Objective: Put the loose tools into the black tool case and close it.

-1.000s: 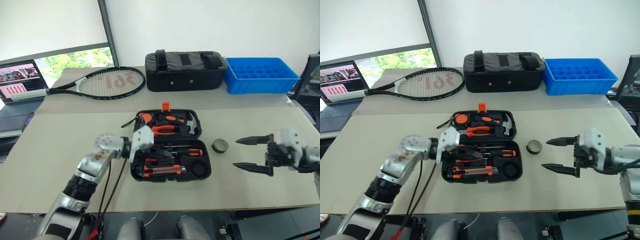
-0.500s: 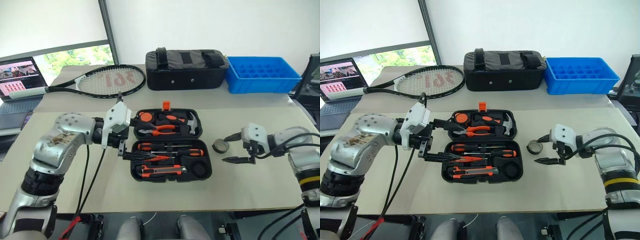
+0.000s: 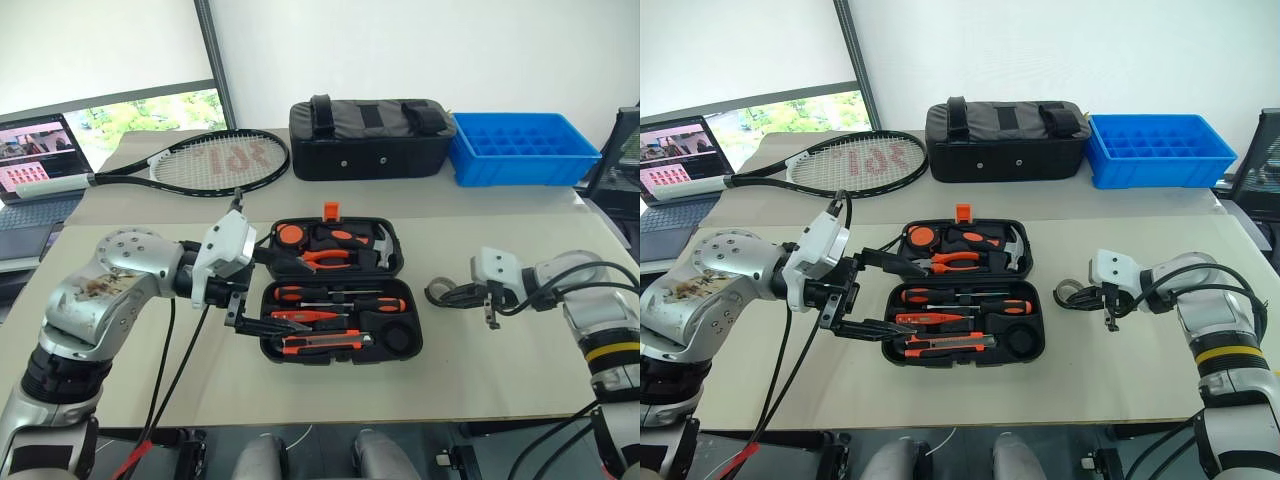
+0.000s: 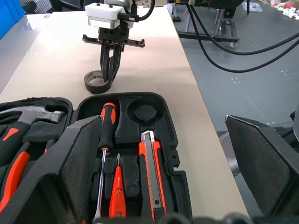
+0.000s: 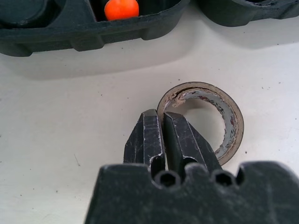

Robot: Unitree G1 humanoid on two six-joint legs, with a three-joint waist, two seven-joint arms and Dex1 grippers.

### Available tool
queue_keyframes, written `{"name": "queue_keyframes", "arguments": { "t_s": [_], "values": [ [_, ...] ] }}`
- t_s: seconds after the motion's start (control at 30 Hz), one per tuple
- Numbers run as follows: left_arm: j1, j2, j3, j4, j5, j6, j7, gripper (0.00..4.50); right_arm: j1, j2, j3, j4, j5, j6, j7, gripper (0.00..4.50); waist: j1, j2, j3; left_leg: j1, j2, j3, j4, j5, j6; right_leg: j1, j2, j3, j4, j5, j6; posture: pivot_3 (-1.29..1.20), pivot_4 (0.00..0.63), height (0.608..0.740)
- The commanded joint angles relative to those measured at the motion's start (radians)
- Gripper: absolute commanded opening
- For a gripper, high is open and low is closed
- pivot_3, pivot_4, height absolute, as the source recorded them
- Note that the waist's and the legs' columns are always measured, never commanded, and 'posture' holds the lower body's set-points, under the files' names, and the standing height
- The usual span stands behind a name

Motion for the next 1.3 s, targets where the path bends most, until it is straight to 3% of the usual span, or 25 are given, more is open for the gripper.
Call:
{"name": "queue_keyframes", "arguments": {
  "t_s": [0.03, 0.2, 0.43, 0.6, 0.8, 1.0, 1.3],
  "values": [
    [-0.010, 0.017, 0.014, -0.022, -0.014, -0.018, -0.016, 4.50, -0.004, -0.030, -0.034, -0.045, 0.023, 0.007, 0.005, 0.11, 0.000, 0.000, 0.000, 0.000, 0.000, 0.000, 0.000, 0.000, 0.000, 0.000, 0.000, 0.000, 0.000, 0.000, 0.000, 0.00, 0.150, 0.708],
    [-0.011, 0.024, 0.015, -0.017, -0.014, -0.029, -0.037, 4.50, 0.016, -0.059, -0.066, -0.153, 0.081, 0.080, 0.029, 0.11, 0.000, 0.000, 0.000, 0.000, 0.000, 0.000, 0.000, 0.000, 0.000, 0.000, 0.000, 0.000, 0.000, 0.000, 0.000, 0.00, 0.150, 0.708],
    [-0.006, 0.036, 0.008, -0.014, -0.010, -0.046, -0.081, 4.50, 0.148, -0.119, -0.100, -0.606, 0.281, 0.351, 0.086, 0.11, 0.002, 0.001, 0.000, -0.001, 0.000, 0.000, -0.001, 0.000, 0.000, -0.001, 0.000, 0.000, 0.000, 0.000, 0.000, 0.00, 0.150, 0.708],
    [-0.001, 0.043, -0.017, 0.000, 0.023, -0.073, -0.101, 4.50, 0.222, -0.117, -0.055, -0.871, 0.327, 0.478, 0.043, 0.11, 0.002, 0.000, 0.000, -0.001, 0.001, -0.001, 0.000, 0.000, 0.000, -0.001, 0.000, -0.002, 0.001, -0.004, 0.006, 0.00, 0.150, 0.708],
    [-0.001, 0.048, -0.024, 0.018, 0.046, -0.091, -0.116, 4.50, 0.240, -0.122, 0.049, -0.876, 0.178, 0.425, -0.013, 0.11, 0.003, 0.000, 0.000, -0.002, 0.001, -0.002, 0.000, 0.000, 0.000, -0.002, 0.000, -0.002, 0.000, -0.005, 0.006, 0.00, 0.150, 0.708],
    [0.007, 0.052, -0.021, 0.021, 0.049, -0.097, -0.113, 4.50, 0.222, -0.114, 0.068, -0.872, 0.169, 0.442, -0.017, 0.11, 0.002, 0.000, 0.000, -0.004, 0.001, -0.002, 0.000, 0.000, 0.000, -0.004, 0.000, -0.002, 0.001, -0.005, 0.006, 0.00, 0.150, 0.708],
    [0.027, 0.048, 0.000, 0.060, 0.052, -0.105, -0.096, 4.50, 0.221, -0.107, 0.031, -0.879, 0.231, 0.474, -0.016, 2.97, 0.003, 0.000, 0.000, -0.004, 0.001, -0.003, 0.000, 0.000, 0.000, -0.004, 0.000, -0.003, 0.001, -0.005, 0.005, 0.00, 0.150, 0.708]
  ]
}}
